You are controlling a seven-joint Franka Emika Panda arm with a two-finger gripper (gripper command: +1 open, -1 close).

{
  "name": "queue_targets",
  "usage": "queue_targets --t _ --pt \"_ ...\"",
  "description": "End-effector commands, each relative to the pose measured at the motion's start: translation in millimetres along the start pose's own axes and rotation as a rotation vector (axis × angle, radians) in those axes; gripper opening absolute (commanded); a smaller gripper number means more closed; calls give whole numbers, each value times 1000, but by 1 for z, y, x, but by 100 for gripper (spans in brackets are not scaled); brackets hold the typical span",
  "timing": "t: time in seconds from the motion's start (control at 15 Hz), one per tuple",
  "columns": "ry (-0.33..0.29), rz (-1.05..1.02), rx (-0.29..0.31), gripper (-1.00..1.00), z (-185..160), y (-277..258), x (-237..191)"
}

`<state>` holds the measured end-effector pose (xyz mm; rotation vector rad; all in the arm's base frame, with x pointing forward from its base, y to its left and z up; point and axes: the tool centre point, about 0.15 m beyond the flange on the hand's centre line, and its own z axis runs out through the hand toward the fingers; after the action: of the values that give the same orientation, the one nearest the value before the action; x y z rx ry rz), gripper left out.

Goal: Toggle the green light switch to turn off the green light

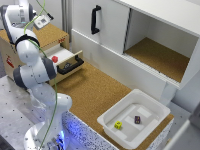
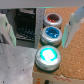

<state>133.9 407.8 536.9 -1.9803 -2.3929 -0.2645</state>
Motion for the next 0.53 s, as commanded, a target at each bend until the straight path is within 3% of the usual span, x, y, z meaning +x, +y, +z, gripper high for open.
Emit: queue_targets --t 0.0,0.47 --pt "-108 0 43 -100 15 1 20" --pt "-127 -21 54 -100 26 2 27"
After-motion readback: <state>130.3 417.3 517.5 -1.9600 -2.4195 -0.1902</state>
